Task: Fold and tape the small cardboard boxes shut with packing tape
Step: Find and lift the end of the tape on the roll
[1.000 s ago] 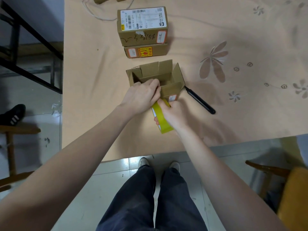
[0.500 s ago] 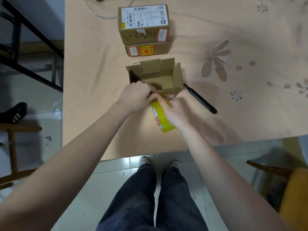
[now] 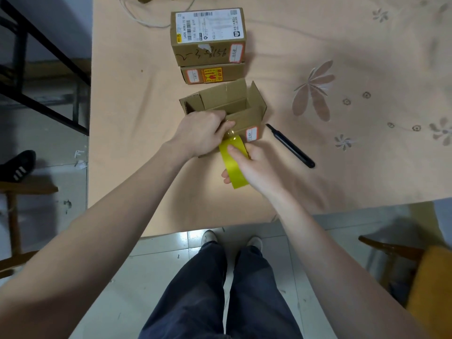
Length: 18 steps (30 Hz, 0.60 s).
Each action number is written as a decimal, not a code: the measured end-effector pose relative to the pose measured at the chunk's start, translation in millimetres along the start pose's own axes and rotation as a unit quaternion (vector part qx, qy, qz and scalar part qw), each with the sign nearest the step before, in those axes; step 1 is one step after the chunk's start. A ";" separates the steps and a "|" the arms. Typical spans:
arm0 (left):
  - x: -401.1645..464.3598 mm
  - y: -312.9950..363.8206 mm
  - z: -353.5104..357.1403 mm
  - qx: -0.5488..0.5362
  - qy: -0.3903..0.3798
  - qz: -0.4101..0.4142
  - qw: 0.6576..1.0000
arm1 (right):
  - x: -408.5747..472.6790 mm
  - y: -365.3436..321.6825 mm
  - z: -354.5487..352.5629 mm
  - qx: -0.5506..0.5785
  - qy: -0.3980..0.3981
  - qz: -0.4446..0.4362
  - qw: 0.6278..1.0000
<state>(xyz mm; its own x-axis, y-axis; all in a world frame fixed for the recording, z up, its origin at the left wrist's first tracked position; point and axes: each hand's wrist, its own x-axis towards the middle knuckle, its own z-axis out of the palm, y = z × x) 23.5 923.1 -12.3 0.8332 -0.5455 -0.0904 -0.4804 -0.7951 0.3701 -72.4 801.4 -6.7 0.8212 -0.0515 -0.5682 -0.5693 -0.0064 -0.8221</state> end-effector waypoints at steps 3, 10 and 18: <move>2.1 -3.7 -6.1 -0.018 -0.046 0.025 0.998 | 0.5 1.2 0.5 -0.001 0.006 -0.007 1.000; 4.6 1.5 -2.4 0.012 -0.014 0.005 1.000 | -2.2 -3.8 0.2 0.013 -0.006 -0.002 1.000; 7.3 2.9 -10.1 -0.039 -0.002 0.053 0.998 | -6.4 -2.7 -5.2 0.013 0.014 -0.047 0.999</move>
<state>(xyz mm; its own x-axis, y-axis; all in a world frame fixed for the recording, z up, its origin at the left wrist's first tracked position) 31.0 919.5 -2.5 0.7773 -0.6271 -0.0508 -0.5429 -0.7094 0.4495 -76.3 796.6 -0.6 0.8690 -0.0804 -0.4882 -0.4888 0.0135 -0.8723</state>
